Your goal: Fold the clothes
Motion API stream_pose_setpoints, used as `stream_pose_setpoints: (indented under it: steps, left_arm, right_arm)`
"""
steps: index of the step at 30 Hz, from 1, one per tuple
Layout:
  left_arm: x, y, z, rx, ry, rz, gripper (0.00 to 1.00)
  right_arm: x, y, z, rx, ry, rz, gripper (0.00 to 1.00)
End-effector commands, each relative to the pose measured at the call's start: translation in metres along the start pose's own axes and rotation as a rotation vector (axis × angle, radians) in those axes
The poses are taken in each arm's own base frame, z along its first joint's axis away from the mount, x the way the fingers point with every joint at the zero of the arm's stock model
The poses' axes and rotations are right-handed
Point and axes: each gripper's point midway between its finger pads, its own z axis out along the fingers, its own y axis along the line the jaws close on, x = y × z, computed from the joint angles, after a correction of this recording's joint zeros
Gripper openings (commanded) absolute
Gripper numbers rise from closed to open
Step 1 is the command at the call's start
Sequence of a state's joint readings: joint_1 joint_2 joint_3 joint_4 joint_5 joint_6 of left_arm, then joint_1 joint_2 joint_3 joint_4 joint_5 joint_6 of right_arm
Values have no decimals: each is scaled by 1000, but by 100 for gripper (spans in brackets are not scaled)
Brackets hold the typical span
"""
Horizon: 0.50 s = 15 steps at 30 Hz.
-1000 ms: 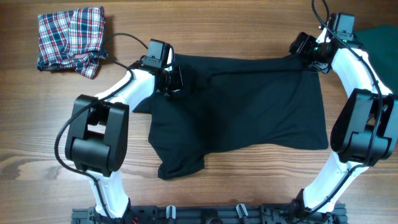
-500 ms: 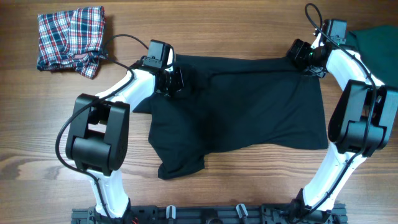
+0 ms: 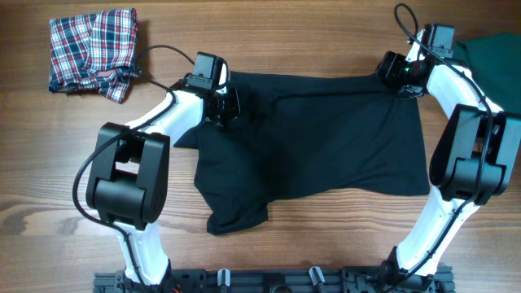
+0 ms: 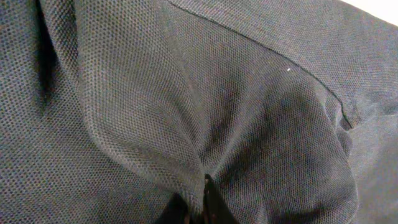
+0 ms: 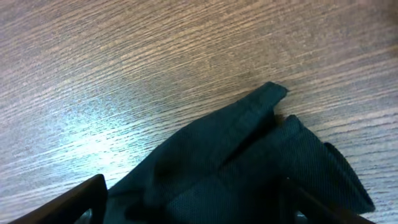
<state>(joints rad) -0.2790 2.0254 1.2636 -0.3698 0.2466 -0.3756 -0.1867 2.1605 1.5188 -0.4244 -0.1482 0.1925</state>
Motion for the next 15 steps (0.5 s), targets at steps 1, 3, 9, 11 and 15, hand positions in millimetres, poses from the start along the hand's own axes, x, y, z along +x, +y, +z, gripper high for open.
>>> stream_pose_setpoints:
  steps: [1,3,9,11,15]
  left_arm:
    - [2,0,4,12,16,0,4]
    - [2,0,4,12,16,0,4]
    - [2,0,4,12,16,0,4]
    - [2,0,4,12,16,0,4]
    - [2,0,4,12,16,0,4]
  right_arm:
    - [-23,-13,-2,84,-61,-79,93]
    - [-28,-13,-4,92,-74,-130,96]
    - [-30,1,1,7,-86,-156,97]
    - [-33,2,1,2,-99,-159,96]
    - [-22,9,13,-53,-64,-174,95]
